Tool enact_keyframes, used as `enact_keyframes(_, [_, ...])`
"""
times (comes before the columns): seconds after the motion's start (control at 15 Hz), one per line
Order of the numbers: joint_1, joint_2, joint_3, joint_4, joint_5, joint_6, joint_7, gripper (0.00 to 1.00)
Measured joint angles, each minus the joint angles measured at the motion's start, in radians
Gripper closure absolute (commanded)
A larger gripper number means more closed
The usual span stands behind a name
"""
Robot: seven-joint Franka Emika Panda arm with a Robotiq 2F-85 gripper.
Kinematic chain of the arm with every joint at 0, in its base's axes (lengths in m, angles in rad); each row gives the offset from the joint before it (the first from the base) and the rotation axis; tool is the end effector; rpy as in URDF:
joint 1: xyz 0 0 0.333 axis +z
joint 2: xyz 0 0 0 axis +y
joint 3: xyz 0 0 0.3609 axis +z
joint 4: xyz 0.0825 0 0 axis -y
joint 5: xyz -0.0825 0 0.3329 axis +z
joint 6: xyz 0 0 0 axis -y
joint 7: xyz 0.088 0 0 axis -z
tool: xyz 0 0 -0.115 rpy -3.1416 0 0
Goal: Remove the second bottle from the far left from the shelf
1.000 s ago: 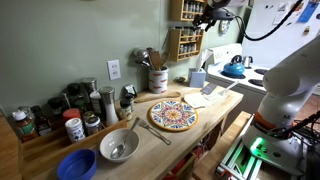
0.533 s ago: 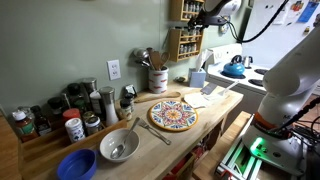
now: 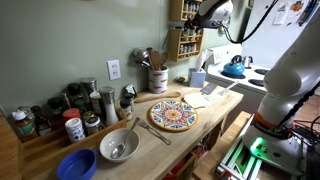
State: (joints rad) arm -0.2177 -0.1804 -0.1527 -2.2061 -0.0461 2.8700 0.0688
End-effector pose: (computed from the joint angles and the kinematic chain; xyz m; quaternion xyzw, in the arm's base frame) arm 0.4615 -0.1836 0.6190 0.8935 -0.1858 0.4040 0.0632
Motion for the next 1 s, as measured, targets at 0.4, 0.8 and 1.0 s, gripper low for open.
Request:
enact_keyframes(0.4, [0.019, 0.063, -0.028, 0.044, 0.116, 0.054, -0.099, 0.46])
enact_keyframes(0.8, [0.035, 0.088, -0.031, 0.075, 0.224, 0.056, -0.199, 0.45])
enact_keyframes(1.0, [0.036, 0.101, -0.033, 0.089, 0.238, 0.056, -0.224, 0.38])
